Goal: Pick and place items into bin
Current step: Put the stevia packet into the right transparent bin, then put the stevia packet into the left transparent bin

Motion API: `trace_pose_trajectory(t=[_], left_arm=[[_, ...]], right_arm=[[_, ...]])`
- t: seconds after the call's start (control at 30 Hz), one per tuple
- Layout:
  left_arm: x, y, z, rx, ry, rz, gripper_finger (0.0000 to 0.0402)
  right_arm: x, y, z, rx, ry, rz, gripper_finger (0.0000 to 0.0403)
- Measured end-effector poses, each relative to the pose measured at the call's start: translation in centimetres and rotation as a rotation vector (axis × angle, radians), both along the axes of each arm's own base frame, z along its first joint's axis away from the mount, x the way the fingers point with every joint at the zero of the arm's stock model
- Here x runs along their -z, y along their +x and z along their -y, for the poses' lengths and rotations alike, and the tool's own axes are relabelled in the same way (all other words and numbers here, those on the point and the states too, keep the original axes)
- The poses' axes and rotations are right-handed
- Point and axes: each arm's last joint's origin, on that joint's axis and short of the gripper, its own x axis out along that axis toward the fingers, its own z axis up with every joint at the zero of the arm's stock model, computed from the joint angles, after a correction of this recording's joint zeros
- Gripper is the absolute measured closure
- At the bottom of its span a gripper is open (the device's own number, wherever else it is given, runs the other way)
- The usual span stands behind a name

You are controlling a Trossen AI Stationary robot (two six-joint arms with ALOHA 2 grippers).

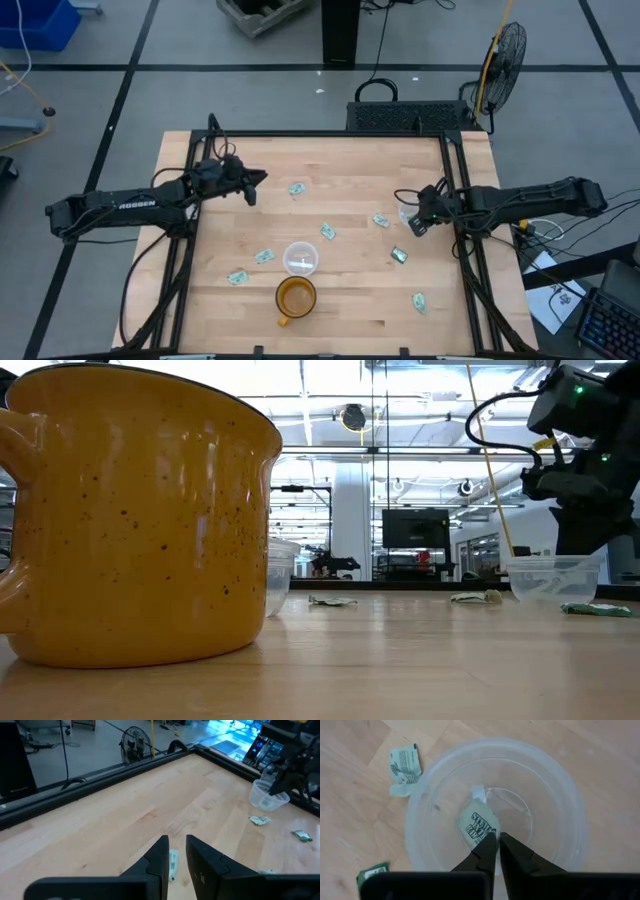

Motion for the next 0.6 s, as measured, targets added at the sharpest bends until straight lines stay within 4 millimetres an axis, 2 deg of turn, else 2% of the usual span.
trace_pose_trajectory(t=[0.23,0.47,0.6], left_arm=[[-0.28,0.08,-0.03,0.000,0.012,0.028,0.0332],[-0.26,0.08,-0.04,0.000,0.011,0.026,0.0332],[-0.27,0.08,-0.04,-0.001,0.012,0.027,0.0332]], right_arm=[[-0.06,-0.04,0.00,-0.019,-0.008,0.002,0.0344],[-0.47,-0.31,-0.02,-0.045,-0.013,0.040,0.0340],[-0.85,-0.58,-0.18,-0.066,0.054,0.085,0.0340]])
